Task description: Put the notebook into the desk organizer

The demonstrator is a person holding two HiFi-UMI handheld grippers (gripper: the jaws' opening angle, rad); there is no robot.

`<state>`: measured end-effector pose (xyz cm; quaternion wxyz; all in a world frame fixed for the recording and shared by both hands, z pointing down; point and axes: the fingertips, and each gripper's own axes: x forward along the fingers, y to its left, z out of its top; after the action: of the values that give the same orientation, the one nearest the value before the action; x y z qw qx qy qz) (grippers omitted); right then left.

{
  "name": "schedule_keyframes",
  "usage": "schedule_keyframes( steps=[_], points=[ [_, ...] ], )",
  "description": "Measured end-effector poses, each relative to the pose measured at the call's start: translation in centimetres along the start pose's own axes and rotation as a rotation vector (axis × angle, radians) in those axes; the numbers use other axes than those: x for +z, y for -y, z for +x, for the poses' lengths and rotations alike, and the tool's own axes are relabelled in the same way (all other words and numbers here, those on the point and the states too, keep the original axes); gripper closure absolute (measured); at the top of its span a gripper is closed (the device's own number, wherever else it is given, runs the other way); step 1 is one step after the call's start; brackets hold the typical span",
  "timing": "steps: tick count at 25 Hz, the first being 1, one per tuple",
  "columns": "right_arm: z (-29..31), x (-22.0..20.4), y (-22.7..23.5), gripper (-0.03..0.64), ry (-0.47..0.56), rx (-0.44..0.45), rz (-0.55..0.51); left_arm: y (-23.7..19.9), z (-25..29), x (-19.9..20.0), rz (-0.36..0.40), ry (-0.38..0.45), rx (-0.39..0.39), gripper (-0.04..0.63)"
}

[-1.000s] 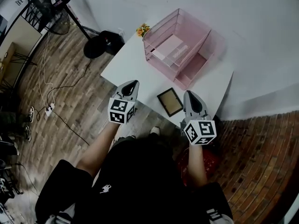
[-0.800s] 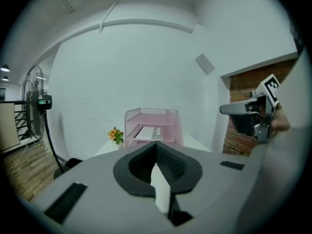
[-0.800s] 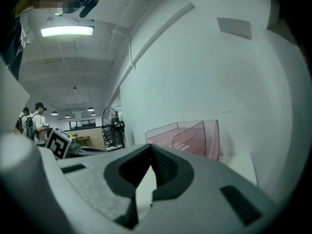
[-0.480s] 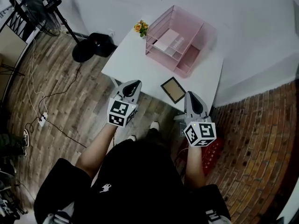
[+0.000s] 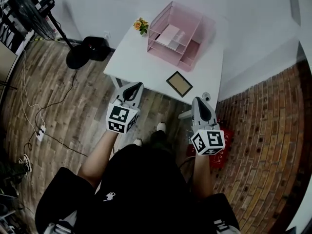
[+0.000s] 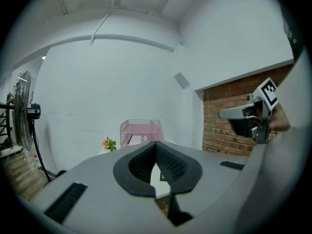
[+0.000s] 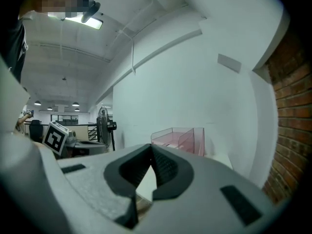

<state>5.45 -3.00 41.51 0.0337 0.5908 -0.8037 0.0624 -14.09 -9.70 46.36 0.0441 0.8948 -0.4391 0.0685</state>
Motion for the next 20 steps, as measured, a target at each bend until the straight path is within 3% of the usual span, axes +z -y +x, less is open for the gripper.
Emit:
schedule_keyframes(
  steps=[8,20],
  points=[
    [-1.5,1.4,-1.9,0.614,0.03,-0.007,-0.025,0.2,-2.1,2.3,0.044,0.061,-0.005,0.592],
    [-1.9,2.2,-2.1,0.615,0.042,0.004,-0.04,0.3,-2.2,3.7,0.054,0.083,0.008,0.592]
  ],
)
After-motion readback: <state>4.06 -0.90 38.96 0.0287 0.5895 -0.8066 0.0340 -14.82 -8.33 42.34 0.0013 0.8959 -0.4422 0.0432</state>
